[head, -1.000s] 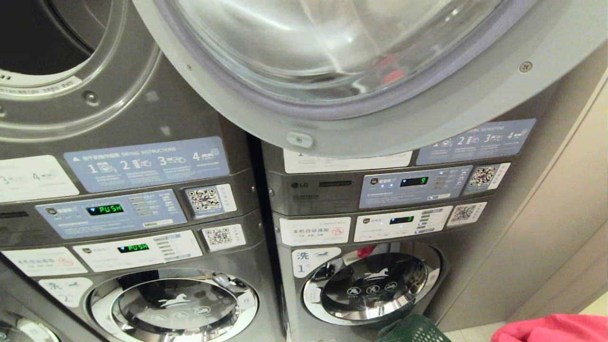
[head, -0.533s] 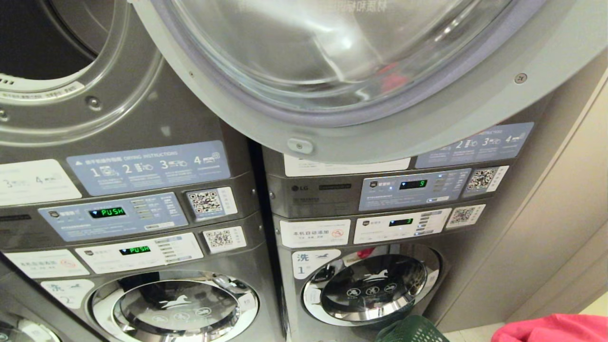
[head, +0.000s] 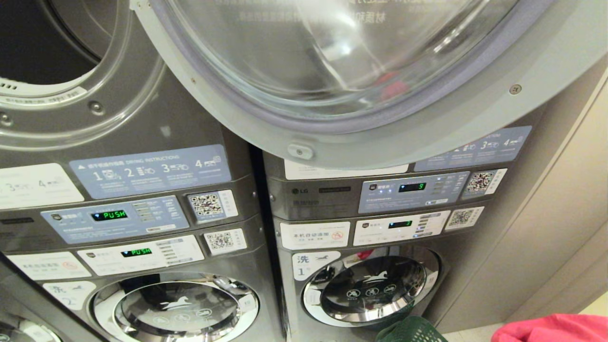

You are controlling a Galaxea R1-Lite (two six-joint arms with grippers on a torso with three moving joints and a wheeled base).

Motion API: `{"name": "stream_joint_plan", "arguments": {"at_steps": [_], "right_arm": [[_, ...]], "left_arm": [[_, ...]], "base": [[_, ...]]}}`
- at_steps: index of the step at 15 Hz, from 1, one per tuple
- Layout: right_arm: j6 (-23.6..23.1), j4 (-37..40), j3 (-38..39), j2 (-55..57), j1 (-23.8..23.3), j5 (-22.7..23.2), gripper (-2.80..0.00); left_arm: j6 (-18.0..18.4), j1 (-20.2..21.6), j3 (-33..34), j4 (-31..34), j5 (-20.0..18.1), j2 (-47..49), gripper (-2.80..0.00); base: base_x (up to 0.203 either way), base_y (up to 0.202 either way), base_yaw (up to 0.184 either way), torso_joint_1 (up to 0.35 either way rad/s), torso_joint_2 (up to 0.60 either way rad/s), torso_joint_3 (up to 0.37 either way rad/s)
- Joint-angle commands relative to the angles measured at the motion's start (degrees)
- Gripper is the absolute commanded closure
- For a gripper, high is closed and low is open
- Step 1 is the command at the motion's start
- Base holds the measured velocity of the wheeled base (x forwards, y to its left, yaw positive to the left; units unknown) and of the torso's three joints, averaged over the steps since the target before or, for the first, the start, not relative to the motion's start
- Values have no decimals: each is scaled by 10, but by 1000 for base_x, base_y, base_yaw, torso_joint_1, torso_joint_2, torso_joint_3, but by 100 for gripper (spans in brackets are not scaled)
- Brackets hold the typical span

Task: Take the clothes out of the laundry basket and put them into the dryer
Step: Put the clothes in the dryer

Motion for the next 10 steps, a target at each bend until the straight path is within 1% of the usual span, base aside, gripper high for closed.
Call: {"name": "stream_joint_plan", "arguments": {"at_steps": [1, 10], "right_arm": [[0, 0, 0, 0, 0, 0, 0], [1, 0, 0, 0, 0, 0, 0]], "left_arm": [[0, 0, 0, 0, 0, -1, 0], [0, 0, 0, 0, 0, -1, 0]], "base": [[0, 0, 0, 60, -109, -64], [0, 0, 0, 60, -115, -57]]}}
